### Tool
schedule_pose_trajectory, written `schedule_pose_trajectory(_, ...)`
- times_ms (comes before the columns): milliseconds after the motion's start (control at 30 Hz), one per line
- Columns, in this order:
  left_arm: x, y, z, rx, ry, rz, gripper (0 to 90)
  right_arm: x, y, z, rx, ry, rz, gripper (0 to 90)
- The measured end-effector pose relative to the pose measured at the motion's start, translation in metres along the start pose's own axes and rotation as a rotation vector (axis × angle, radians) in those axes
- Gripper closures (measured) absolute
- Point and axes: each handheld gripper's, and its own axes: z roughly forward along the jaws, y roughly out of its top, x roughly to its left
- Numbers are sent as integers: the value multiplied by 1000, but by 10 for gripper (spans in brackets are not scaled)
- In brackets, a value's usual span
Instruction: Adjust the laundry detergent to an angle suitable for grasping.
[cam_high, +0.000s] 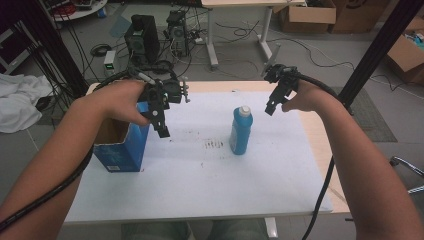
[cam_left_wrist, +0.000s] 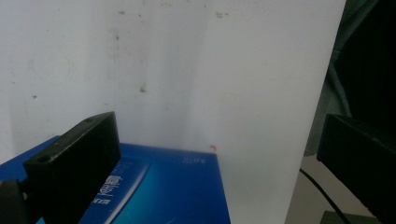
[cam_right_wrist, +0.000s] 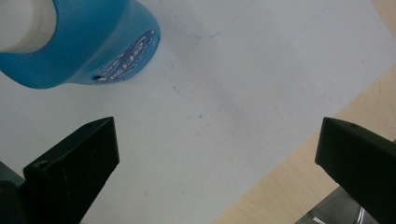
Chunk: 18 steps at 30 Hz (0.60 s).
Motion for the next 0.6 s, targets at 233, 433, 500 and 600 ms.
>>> schedule_pose_trajectory(233,-2,-1,1,20,3,-2,1,2,1,1,7,-7,0,0)
schedule_pose_trajectory(433,-4,-2,-4,11,15,11,1,3,3,2,6,-8,-1,0)
schedule_pose_trajectory(500,-4,-2,-4,12,21,14,1,2,4,2,4,-8,2,0)
schedule_pose_trajectory(600,-4,-2,-4,6,20,11,1,1,4,2,2,-8,3,0)
